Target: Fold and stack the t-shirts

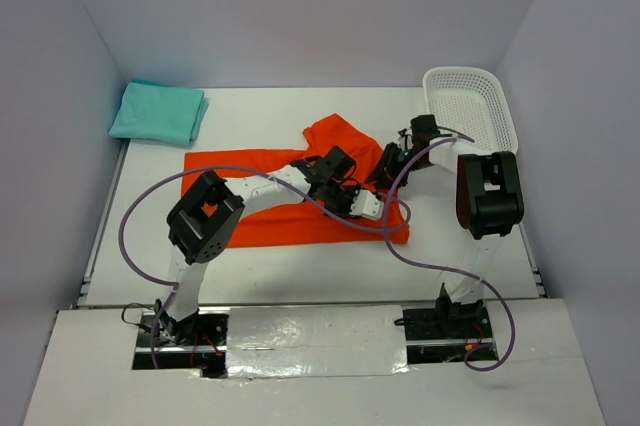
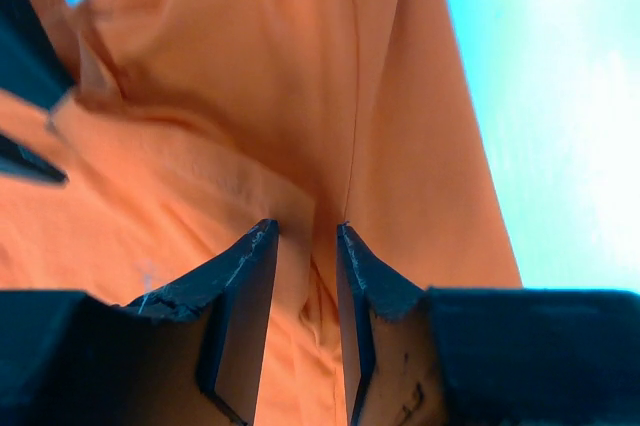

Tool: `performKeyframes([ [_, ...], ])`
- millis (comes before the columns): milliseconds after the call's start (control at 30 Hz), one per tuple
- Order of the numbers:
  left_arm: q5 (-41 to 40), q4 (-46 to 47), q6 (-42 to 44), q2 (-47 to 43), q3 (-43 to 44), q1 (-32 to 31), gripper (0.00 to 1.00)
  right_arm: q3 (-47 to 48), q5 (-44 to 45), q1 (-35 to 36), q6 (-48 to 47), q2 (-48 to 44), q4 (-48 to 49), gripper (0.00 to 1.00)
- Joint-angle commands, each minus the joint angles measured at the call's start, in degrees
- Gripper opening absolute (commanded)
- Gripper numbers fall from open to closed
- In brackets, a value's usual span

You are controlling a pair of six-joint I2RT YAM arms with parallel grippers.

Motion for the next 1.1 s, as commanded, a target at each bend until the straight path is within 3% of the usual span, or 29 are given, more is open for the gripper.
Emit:
performKeyframes([
  [0, 1.56, 0.86, 1.06, 0.97, 2.98, -0.56, 0.42, 1.61, 0.41, -0.17, 0.17, 0.14, 1.15, 0.39],
  [133, 3.32, 0.07, 2.72, 0.72, 2.28, -0.74, 0.42, 1.61, 0.58, -0.17, -0.01, 0.22, 0.89, 0.39],
  [333, -4.85, 5.26, -0.61, 2.21, 0.61, -1.53, 0.36, 0.99, 0.76, -0.08, 0.25, -0.13, 1.5, 0.39],
  [400, -6.87, 5.87, -2.19, 2.56, 0.61, -1.53, 0.21, 0.73, 1.02, -0.25, 0.17, -0.13, 1.41, 0.39],
  [433, -7.92, 6.66, -3.51, 2.3, 0.44, -1.35, 0.08, 0.64, 1.29, -0.25, -0.09, -0.04, 1.07, 0.39],
  [500, -8.19, 7.02, -5.27, 1.95, 0.17, -0.74, 0.0, 0.38, 1.55, -0.34, -0.27, -0.04, 1.15, 0.39],
  [633, -4.78, 5.09, -14.57, 1.68, 2.62, 4.08, 0.0, -1.11, 1.9, -0.78, -0.19, -0.65, 1.94, 0.39],
  [800, 7.17, -0.8, -24.69, 2.47, 5.09, 8.58, 0.01, -3.14, 2.43, -1.48, 0.17, -1.45, 2.91, 0.39],
  [1067, 9.39, 0.69, -35.85, 3.96, 4.65, 12.0, 0.08, -2.09, 6.46, -1.84, -2.55, -4.16, 1.16, 0.39],
])
